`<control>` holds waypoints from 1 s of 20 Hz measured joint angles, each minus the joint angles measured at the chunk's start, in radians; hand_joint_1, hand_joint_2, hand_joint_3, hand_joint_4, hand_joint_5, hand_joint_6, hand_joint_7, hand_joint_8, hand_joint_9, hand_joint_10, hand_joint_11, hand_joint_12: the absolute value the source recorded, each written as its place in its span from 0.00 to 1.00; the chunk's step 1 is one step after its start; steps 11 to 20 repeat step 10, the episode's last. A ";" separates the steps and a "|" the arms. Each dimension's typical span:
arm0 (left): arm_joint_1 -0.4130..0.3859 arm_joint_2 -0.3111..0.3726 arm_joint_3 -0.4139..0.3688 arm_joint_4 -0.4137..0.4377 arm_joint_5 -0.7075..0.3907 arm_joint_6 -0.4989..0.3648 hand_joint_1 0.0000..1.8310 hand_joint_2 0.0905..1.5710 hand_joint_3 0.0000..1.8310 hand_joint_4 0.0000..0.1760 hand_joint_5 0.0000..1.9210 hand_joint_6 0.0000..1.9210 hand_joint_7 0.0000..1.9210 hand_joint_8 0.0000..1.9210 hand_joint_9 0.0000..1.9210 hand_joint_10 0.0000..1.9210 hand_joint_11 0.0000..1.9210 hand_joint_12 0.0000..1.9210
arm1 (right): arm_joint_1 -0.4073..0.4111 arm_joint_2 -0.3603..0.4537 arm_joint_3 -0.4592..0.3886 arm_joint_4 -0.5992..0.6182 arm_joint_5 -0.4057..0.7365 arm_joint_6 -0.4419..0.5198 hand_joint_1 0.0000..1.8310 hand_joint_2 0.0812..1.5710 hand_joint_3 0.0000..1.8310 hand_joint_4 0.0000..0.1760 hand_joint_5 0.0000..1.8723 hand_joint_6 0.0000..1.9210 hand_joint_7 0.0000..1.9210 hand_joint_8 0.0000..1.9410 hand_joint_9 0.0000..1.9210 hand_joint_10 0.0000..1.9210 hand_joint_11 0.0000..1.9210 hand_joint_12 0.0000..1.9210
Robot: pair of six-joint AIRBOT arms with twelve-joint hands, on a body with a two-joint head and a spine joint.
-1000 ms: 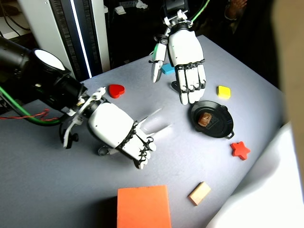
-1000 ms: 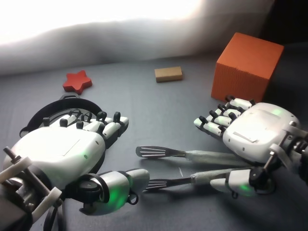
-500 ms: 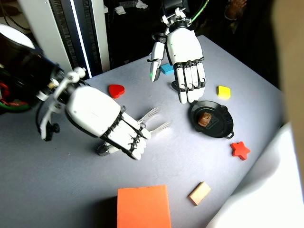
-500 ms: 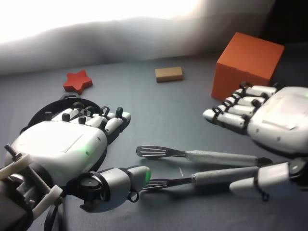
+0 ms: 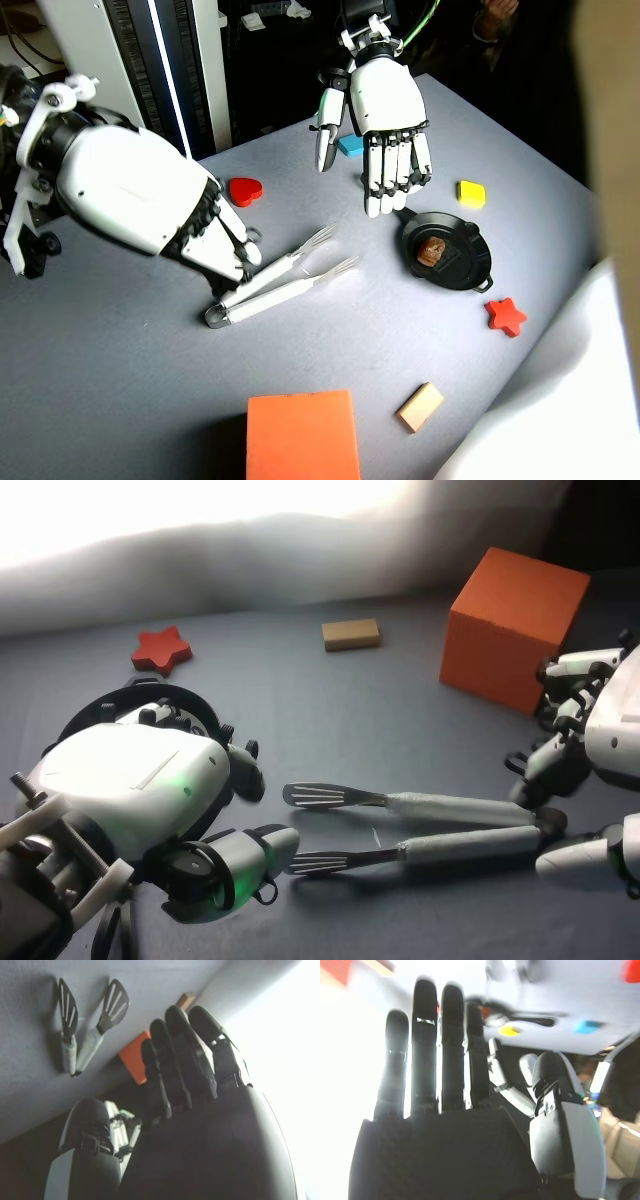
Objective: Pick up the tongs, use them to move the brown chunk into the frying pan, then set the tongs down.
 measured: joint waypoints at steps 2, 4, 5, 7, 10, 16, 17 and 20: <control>0.000 0.000 0.004 0.000 0.000 -0.002 0.14 0.88 0.00 0.00 0.28 0.75 0.27 0.86 0.21 0.93 0.19 1.00 | 0.000 0.000 0.000 0.000 -0.035 -0.027 0.09 0.83 0.00 0.00 0.46 0.53 0.51 0.61 0.41 0.84 0.29 1.00; 0.000 0.000 0.006 0.000 -0.001 -0.005 0.15 0.89 0.00 0.00 0.35 0.85 0.39 0.87 0.35 0.97 0.31 1.00 | 0.013 0.002 0.002 0.000 -0.051 -0.035 0.11 0.86 0.00 0.00 0.47 0.70 0.55 0.72 0.49 0.92 0.41 1.00; 0.000 0.000 0.007 0.005 0.000 -0.010 0.14 0.89 0.00 0.00 0.38 0.87 0.43 0.88 0.40 0.98 0.36 1.00 | 0.024 0.001 0.001 0.000 -0.045 -0.036 0.11 0.88 0.01 0.00 0.48 0.77 0.56 0.75 0.51 0.94 0.43 1.00; -0.005 0.000 0.010 0.013 0.002 -0.015 0.13 0.92 0.01 0.00 0.45 0.91 0.52 0.89 0.51 0.98 0.48 1.00 | 0.045 0.002 0.001 0.000 0.010 -0.045 0.22 0.91 0.01 0.00 0.51 0.85 0.61 0.81 0.57 0.97 0.51 1.00; -0.013 0.000 0.022 0.032 -0.002 -0.027 0.21 0.94 0.00 0.00 0.50 0.91 0.57 0.88 0.57 0.98 0.57 1.00 | 0.054 -0.003 0.009 -0.006 0.108 -0.065 0.35 0.94 0.01 0.00 0.53 0.93 0.63 0.88 0.60 1.00 0.56 1.00; -0.013 0.000 0.022 0.032 -0.002 -0.027 0.21 0.94 0.00 0.00 0.50 0.91 0.57 0.88 0.57 0.98 0.57 1.00 | 0.054 -0.003 0.009 -0.006 0.108 -0.065 0.35 0.94 0.01 0.00 0.53 0.93 0.63 0.88 0.60 1.00 0.56 1.00; -0.013 0.000 0.022 0.032 -0.002 -0.027 0.21 0.94 0.00 0.00 0.50 0.91 0.57 0.88 0.57 0.98 0.57 1.00 | 0.054 -0.003 0.009 -0.006 0.108 -0.065 0.35 0.94 0.01 0.00 0.53 0.93 0.63 0.88 0.60 1.00 0.56 1.00; -0.013 0.000 0.022 0.032 -0.002 -0.027 0.21 0.94 0.00 0.00 0.50 0.91 0.57 0.88 0.57 0.98 0.57 1.00 | 0.054 -0.003 0.009 -0.006 0.108 -0.065 0.35 0.94 0.01 0.00 0.53 0.93 0.63 0.88 0.60 1.00 0.56 1.00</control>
